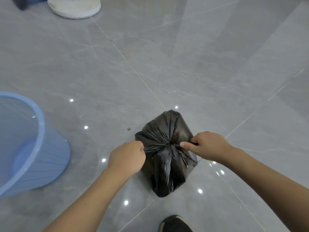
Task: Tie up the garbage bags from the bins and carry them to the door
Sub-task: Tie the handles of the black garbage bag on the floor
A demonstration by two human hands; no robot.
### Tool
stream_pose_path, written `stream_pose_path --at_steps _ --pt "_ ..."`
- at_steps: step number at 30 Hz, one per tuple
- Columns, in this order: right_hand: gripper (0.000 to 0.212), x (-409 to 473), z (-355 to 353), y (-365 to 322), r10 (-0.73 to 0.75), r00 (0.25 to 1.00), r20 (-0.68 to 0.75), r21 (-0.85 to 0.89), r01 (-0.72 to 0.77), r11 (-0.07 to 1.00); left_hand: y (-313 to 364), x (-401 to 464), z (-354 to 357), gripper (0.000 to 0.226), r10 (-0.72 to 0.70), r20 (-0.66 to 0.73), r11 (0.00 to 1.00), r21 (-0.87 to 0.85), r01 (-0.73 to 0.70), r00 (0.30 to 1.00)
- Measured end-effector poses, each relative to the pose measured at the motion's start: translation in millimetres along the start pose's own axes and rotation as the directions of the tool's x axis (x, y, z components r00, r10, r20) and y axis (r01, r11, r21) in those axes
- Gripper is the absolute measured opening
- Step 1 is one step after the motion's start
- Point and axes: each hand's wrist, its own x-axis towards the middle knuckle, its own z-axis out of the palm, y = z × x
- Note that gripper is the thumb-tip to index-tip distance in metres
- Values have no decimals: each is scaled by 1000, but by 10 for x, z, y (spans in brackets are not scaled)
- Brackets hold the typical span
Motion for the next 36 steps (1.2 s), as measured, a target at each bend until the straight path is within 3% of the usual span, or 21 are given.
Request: stream_pose_path --at_steps 4,7,9,11,13,14,15,17,22,26,28,32,36 --pt "66 42 -81 126 73 992 107 226 -96 969 8 3 25 26 -27 -1 999 44 27 1000" --pt "63 13 -102 148 114 959 258 473 -228 851 -34 -25 62 26 -55 -12 990 128 56 998" --pt "53 -22 -95 131 42 898 437 705 -372 604 -46 -70 60 29 16 -43 981 193 -8 999" --pt "41 -68 -99 57 -91 837 539 836 -519 177 -32 -144 45 29 191 -85 956 240 -166 978" --pt "34 -94 -71 -94 -172 847 504 806 -532 -260 44 -239 19 28 401 -104 900 230 -370 910" --pt "31 -105 -32 -202 -180 868 463 767 -494 -411 106 -282 16 26 492 -82 854 235 -463 866" --pt "29 -115 18 -322 -168 892 420 736 -443 -512 181 -319 29 25 568 -44 802 250 -542 822" --pt "27 -124 129 -549 -97 931 352 737 -340 -584 322 -380 77 21 650 -27 742 236 -627 759" --pt "28 -97 305 -707 32 967 254 908 -227 -351 354 -444 93 14 673 -123 733 239 -636 729" --pt "29 -80 326 -712 3 978 207 978 -207 16 204 -400 9 17 664 -173 746 212 -632 727" --pt "28 -96 303 -773 -27 978 207 961 -198 193 134 -329 -34 16 604 -233 796 150 -586 762" --pt "31 -138 244 -784 -129 989 75 752 28 659 31 -83 -87 11 433 -265 880 -85 -468 862" --pt "32 -187 164 -764 -265 964 2 507 227 831 -11 121 -80 13 382 -181 872 -253 -418 906"
